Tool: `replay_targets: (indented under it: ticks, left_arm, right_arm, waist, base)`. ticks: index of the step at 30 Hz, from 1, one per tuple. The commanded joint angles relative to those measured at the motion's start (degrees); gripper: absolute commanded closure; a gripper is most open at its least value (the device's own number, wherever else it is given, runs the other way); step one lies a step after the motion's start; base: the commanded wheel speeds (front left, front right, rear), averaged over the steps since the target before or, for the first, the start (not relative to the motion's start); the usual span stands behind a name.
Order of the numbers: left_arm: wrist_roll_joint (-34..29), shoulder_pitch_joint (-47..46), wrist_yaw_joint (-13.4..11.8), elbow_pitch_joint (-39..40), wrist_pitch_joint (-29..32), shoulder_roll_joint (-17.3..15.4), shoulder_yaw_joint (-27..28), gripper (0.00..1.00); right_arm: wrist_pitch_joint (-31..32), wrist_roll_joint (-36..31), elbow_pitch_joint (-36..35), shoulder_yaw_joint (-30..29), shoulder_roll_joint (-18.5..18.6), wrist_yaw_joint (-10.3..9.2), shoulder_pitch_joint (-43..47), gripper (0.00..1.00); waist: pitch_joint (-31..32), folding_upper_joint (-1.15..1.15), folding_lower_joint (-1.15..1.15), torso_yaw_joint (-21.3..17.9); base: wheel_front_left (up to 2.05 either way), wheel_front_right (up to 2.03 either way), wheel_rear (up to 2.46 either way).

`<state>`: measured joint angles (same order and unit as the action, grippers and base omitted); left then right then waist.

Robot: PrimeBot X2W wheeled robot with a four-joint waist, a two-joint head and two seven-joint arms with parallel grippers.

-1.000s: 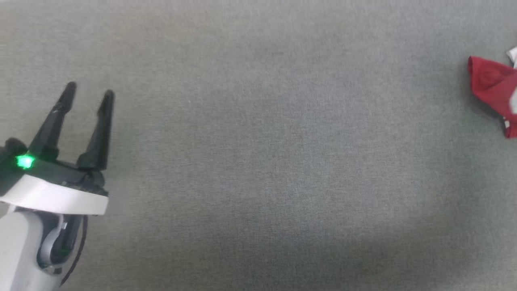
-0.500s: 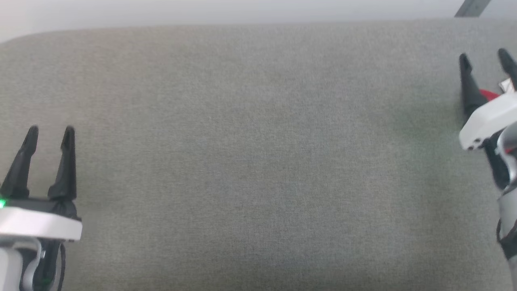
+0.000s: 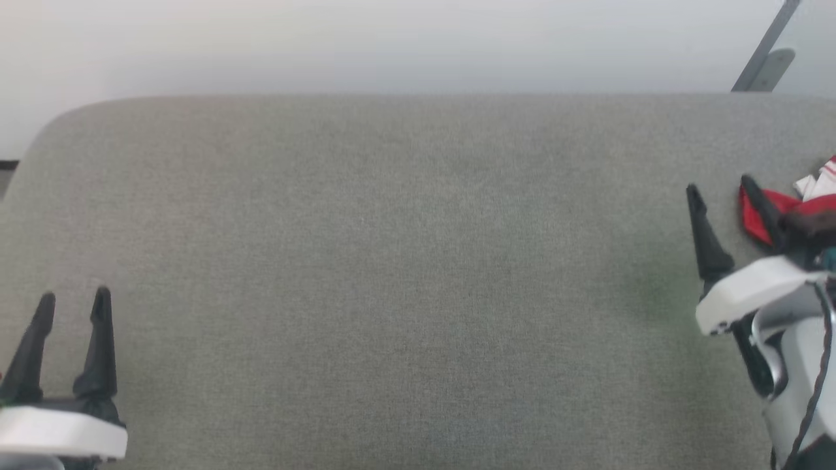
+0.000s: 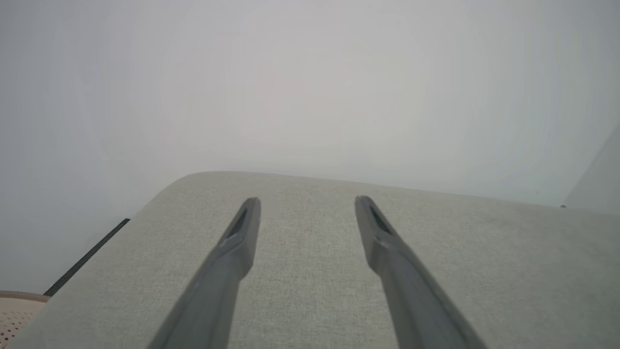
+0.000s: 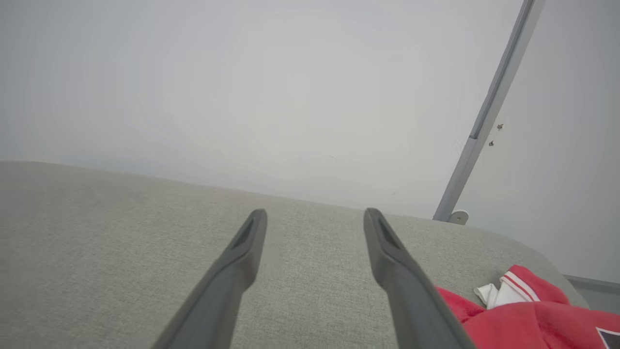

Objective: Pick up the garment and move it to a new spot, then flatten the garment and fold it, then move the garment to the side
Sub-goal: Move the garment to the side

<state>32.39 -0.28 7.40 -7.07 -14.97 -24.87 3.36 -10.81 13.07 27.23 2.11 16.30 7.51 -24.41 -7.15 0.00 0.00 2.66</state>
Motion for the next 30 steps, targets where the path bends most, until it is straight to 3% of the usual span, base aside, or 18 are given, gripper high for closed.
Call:
replay_targets:
  ticks: [1,16,30]
  left_arm:
    - [-0.21,1.0,0.11,0.02,-0.24,0.48,0.44,0.0]
    - [-1.7,8.97,0.11,1.18,-0.24,3.58,2.71,0.0]
    - [-0.77,11.15,0.11,1.22,-0.24,2.58,0.34,0.0]
  right_arm:
    - [-0.69,0.54,0.26,0.3,-0.29,-0.05,1.1,0.0]
    - [-4.39,3.5,-2.71,-1.25,-2.56,-0.05,12.6,0.0]
    - [-4.41,1.81,-10.4,-5.47,-6.03,-0.05,21.85,0.0]
  waist:
    - [1.03,0.0,0.0,0.11]
    - [6.3,0.0,0.0,-0.56]
    - [7.66,0.0,0.0,-1.53]
  base:
    - [0.0,0.0,0.0]
    - [0.0,0.0,0.0]
    - [0.0,0.0,0.0]
